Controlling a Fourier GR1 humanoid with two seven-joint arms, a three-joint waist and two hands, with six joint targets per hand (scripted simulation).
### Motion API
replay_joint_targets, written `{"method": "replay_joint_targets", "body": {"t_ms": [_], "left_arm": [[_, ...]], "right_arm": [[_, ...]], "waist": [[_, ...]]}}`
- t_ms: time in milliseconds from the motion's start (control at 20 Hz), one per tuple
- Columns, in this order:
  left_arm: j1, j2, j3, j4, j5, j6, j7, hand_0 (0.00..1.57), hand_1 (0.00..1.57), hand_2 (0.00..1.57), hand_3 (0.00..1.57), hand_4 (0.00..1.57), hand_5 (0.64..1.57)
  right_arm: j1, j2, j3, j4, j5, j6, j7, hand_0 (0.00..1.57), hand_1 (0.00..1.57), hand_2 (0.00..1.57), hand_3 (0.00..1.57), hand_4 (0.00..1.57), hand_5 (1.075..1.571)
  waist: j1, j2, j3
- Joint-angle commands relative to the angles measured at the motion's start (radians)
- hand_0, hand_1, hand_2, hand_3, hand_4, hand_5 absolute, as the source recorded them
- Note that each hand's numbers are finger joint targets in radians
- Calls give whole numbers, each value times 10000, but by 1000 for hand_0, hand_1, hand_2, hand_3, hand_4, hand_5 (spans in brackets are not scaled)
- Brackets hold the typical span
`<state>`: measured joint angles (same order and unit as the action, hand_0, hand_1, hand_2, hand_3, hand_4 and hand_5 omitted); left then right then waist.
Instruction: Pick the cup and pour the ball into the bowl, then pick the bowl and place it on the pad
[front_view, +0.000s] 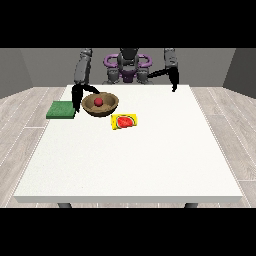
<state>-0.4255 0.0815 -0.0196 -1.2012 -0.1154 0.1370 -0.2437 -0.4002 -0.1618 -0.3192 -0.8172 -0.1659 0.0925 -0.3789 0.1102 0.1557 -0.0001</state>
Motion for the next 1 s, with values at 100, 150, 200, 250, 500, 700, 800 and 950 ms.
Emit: {"method": "replay_joint_targets", "body": {"t_ms": [100, 150, 200, 250, 500, 700, 800, 950], "left_arm": [[31, 249, -22, -861, 57, -491, 465, 0, 0, 0, 0, 0, 1565], [-186, 434, 93, -1140, 234, -737, 660, 0, 0, 0, 0, 0, 1566], [62, 508, 264, -799, 252, -776, 251, 0, 0, 0, 0, 0, 1566], [256, 302, -39, -1294, 51, -582, 654, 0, 0, 0, 0, 0, 1566], [394, 354, 174, -1226, 204, -761, 377, 0, 0, 0, 0, 0, 1565], [-198, 470, 17, -1879, 315, -990, 842, 0, 0, 0, 0, 339, 1570], [-264, 189, -101, -1584, 304, -947, 296, 0, 0, 0, 0, 519, 1557], [-354, 449, -100, -1693, 309, -1198, 339, 0, 0, 0, 0, 655, 1531]], "right_arm": [[-503, -73, -241, 1760, -58, -32, -1424, 0, 0, 0, 0, 160, 1563], [-938, -663, -536, 2028, -237, 144, -1103, 0, 0, 0, 0, 116, 1563], [-755, 13, -60, 1931, 28, -105, -1379, 0, 0, 0, 0, 93, 1563], [-397, 4, -50, 2314, 115, 68, -1817, 0, 0, 0, 0, 100, 1563], [-1053, -224, -439, 2804, -477, 156, -1014, 0, 0, 0, 0, 395, 1570], [92, -305, -282, 3367, 511, -2098, -780, 1571, 1571, 1571, 479, 785, 1491], [-18, -693, 368, 3019, 1499, -3111, -849, 1571, 1571, 1571, 1506, 893, 1526], [407, -1038, 660, 2753, 2114, -4167, -672, 1571, 1571, 1571, 1562, 938, 1558]], "waist": [[284, 311, 9], [519, 524, 10], [254, 367, 7], [361, 226, 9], [248, 388, 7], [894, 849, 7], [1039, 1487, -50], [1423, 1151, -59]]}}
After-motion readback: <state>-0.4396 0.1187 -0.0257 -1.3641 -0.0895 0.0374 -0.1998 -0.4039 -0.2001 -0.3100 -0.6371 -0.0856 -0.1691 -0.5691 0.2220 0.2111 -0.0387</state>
